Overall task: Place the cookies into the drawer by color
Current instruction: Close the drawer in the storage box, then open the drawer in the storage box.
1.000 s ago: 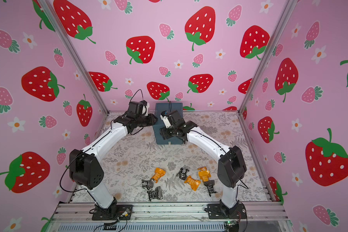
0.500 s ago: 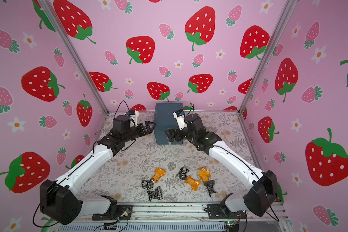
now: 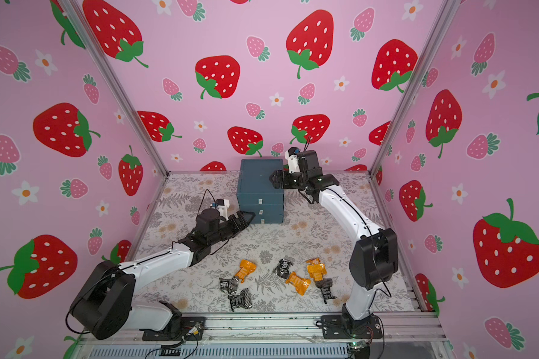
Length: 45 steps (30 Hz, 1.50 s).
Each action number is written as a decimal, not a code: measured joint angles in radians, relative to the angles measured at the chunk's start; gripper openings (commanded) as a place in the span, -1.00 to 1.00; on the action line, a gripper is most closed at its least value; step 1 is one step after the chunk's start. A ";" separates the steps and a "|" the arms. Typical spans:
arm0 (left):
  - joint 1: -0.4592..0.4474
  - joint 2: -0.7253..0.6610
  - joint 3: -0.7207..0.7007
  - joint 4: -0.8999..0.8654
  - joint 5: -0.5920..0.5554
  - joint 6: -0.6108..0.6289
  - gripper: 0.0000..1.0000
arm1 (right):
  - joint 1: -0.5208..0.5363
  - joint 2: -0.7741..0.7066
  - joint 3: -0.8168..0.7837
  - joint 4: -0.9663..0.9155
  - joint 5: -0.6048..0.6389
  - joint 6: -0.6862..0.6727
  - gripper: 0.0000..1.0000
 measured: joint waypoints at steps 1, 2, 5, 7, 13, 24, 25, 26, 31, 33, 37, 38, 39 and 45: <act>-0.009 0.007 -0.001 0.018 -0.010 -0.005 0.64 | 0.000 0.021 0.015 -0.019 0.006 0.003 0.58; -0.017 0.018 -0.001 0.048 -0.023 -0.013 0.60 | 0.000 0.035 0.021 -0.033 0.013 0.004 0.55; -0.031 0.066 -0.001 0.128 -0.050 -0.036 0.48 | 0.000 0.060 0.023 -0.077 0.032 0.005 0.52; -0.032 0.116 -0.001 0.177 -0.068 -0.050 0.40 | 0.000 0.061 0.026 -0.079 0.032 0.003 0.51; -0.051 0.239 0.011 0.236 -0.129 -0.064 0.22 | 0.000 0.061 0.029 -0.082 0.027 -0.008 0.51; -0.062 0.401 0.061 0.390 -0.202 -0.090 -0.13 | 0.000 0.061 0.023 -0.074 0.007 -0.023 0.51; -0.063 0.414 0.061 0.414 -0.209 -0.092 -0.12 | 0.000 0.061 0.023 -0.074 0.005 -0.024 0.51; -0.064 0.424 0.061 0.431 -0.212 -0.092 -0.11 | 0.000 0.061 0.022 -0.074 0.004 -0.024 0.51; -0.073 0.431 0.061 0.469 -0.241 -0.086 -0.07 | 0.000 0.061 0.022 -0.073 0.003 -0.027 0.51; -0.079 0.430 0.061 0.483 -0.257 -0.082 -0.06 | 0.000 0.061 0.022 -0.074 0.002 -0.028 0.51; -0.085 0.430 0.063 0.505 -0.271 -0.077 -0.18 | 0.000 0.061 0.022 -0.074 0.001 -0.031 0.51; -0.085 0.431 0.067 0.505 -0.276 -0.078 -0.28 | 0.000 0.061 0.022 -0.074 0.001 -0.032 0.50; -0.085 0.434 0.072 0.507 -0.280 -0.080 -0.39 | 0.000 0.061 0.022 -0.074 0.001 -0.032 0.50; -0.084 0.460 0.104 0.520 -0.276 -0.076 -0.79 | -0.002 0.063 0.022 -0.074 0.001 -0.037 0.50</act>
